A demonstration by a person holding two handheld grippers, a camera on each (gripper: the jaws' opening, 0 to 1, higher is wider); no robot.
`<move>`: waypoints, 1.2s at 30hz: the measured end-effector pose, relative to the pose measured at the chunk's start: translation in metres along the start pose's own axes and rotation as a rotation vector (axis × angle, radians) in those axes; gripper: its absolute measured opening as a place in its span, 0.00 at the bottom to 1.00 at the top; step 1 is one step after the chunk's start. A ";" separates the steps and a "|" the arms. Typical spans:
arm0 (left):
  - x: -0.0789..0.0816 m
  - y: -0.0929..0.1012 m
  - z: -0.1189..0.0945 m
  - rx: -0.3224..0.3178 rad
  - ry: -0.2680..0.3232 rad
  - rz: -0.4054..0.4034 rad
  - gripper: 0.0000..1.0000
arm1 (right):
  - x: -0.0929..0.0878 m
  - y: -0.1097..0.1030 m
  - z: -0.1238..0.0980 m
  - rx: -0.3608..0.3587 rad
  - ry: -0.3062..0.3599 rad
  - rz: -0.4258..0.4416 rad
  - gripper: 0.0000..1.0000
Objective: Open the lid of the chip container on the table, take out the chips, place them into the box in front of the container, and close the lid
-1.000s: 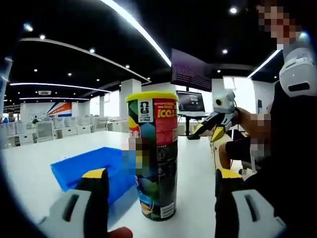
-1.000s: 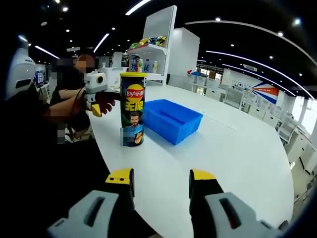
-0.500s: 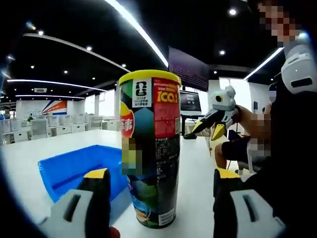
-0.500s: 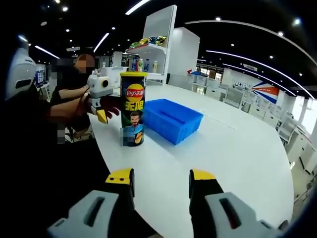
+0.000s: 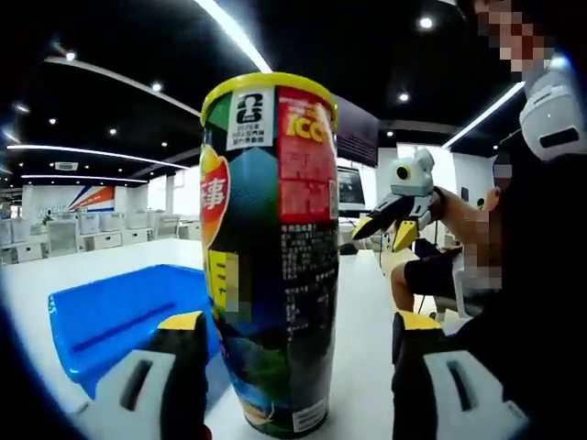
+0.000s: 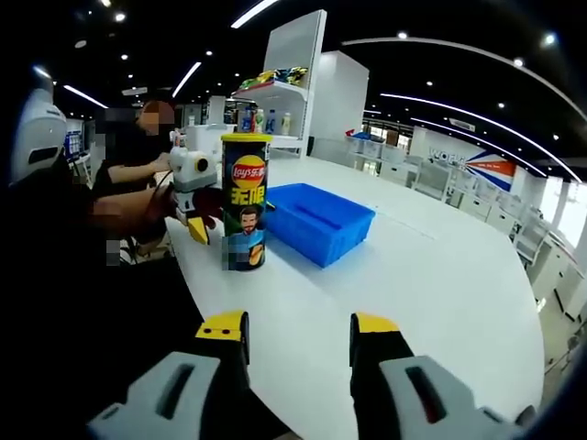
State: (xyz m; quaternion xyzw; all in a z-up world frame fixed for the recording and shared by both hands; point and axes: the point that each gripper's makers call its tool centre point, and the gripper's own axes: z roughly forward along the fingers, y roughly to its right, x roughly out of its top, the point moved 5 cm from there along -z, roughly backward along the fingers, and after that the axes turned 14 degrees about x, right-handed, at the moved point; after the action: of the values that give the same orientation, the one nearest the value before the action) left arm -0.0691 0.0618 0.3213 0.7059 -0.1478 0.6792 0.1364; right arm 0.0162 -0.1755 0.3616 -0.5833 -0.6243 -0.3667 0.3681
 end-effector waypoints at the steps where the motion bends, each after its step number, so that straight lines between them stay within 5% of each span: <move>1: -0.001 -0.001 0.001 0.000 -0.003 -0.001 0.82 | 0.000 0.000 0.000 -0.001 0.000 0.000 0.44; 20: -0.009 -0.005 0.004 -0.001 -0.007 -0.018 0.75 | 0.001 -0.001 0.000 0.001 -0.001 -0.002 0.43; 32: -0.013 -0.013 0.005 0.032 0.016 -0.031 0.53 | 0.002 -0.002 0.002 0.006 -0.002 -0.002 0.43; 36: -0.013 -0.014 0.006 0.036 0.041 -0.032 0.52 | 0.002 -0.002 0.001 0.006 0.002 0.001 0.43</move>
State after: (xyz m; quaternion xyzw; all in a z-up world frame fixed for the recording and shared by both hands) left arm -0.0585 0.0723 0.3081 0.6963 -0.1217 0.6939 0.1375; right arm 0.0142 -0.1732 0.3631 -0.5821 -0.6250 -0.3652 0.3704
